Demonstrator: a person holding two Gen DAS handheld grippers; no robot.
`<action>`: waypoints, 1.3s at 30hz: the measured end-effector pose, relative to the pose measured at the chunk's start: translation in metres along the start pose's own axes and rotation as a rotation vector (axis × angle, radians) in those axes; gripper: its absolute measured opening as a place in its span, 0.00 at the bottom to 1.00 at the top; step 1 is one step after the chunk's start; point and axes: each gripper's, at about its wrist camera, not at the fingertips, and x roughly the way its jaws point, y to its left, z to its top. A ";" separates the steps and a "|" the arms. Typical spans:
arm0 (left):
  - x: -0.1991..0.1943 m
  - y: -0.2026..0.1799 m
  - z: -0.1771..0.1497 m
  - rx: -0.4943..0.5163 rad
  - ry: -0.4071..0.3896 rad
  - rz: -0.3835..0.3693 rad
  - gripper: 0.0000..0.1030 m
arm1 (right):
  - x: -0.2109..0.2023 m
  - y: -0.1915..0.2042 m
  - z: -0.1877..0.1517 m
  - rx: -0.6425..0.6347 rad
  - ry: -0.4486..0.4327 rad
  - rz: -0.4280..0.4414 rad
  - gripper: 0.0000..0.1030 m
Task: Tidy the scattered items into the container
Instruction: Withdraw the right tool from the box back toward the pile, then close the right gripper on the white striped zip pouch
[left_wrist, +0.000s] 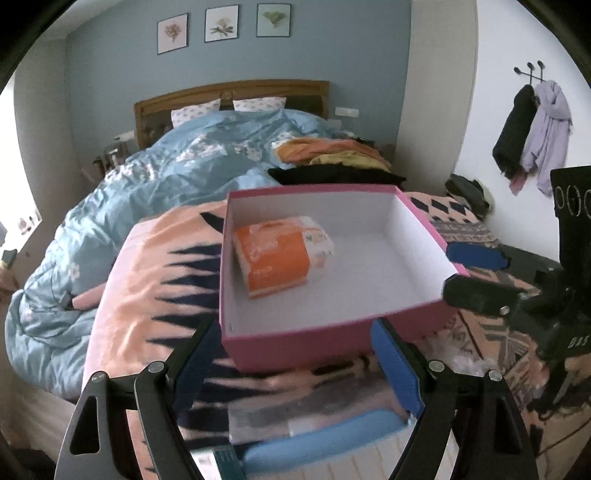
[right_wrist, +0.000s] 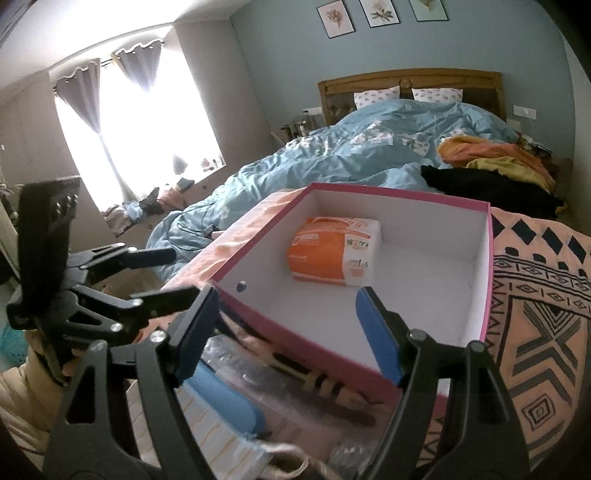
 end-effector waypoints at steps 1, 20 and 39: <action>-0.003 -0.001 -0.004 0.004 -0.003 0.003 0.82 | -0.005 0.002 -0.003 -0.004 -0.006 0.006 0.75; -0.053 0.010 -0.089 -0.005 -0.020 0.033 0.82 | -0.050 0.037 -0.097 0.007 0.042 0.103 0.83; -0.055 0.012 -0.159 -0.087 0.015 0.009 0.82 | -0.049 0.047 -0.143 0.094 0.092 0.179 0.83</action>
